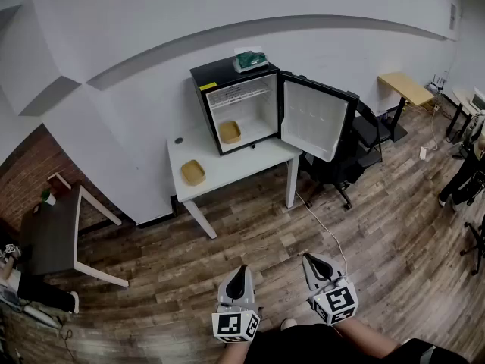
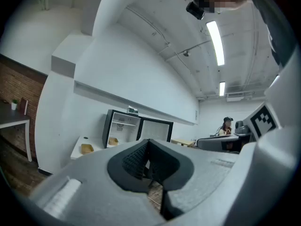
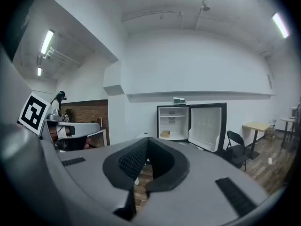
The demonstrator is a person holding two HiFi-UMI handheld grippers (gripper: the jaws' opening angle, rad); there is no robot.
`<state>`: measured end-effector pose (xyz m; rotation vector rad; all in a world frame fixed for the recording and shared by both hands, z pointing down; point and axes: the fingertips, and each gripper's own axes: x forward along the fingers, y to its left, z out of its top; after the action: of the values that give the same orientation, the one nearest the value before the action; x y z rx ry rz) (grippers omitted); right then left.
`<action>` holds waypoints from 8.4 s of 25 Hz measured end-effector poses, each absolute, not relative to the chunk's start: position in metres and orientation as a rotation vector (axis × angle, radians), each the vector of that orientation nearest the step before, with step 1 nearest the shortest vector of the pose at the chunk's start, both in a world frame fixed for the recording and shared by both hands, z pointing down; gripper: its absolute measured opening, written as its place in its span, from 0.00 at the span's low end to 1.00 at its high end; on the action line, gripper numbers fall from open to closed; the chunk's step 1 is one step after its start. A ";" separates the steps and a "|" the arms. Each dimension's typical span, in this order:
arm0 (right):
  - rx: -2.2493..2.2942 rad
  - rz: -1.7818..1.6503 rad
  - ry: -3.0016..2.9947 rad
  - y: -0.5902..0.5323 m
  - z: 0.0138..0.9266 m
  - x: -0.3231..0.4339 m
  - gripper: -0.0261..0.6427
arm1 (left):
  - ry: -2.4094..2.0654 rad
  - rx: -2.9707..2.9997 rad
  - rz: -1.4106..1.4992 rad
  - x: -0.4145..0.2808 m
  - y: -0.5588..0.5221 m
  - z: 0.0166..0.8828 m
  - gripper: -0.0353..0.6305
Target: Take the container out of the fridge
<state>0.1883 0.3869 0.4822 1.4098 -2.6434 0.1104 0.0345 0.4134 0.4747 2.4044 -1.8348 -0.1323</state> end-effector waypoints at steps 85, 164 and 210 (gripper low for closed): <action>1.518 0.182 -2.526 -0.025 0.501 0.056 0.04 | -1.636 2.475 -0.089 -0.124 -0.007 0.501 0.07; 1.095 0.460 -2.480 -0.437 0.680 -0.029 0.37 | -1.952 2.164 -0.097 -0.126 -0.253 0.525 0.07; 1.052 0.853 -2.254 -0.496 0.789 -0.069 0.06 | -2.201 1.961 -0.034 -0.172 -0.201 0.527 0.07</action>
<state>-0.0690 -0.4963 0.7888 1.0518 -2.2544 0.8526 -0.1725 -0.2010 0.5267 1.9612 -2.2012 -0.0339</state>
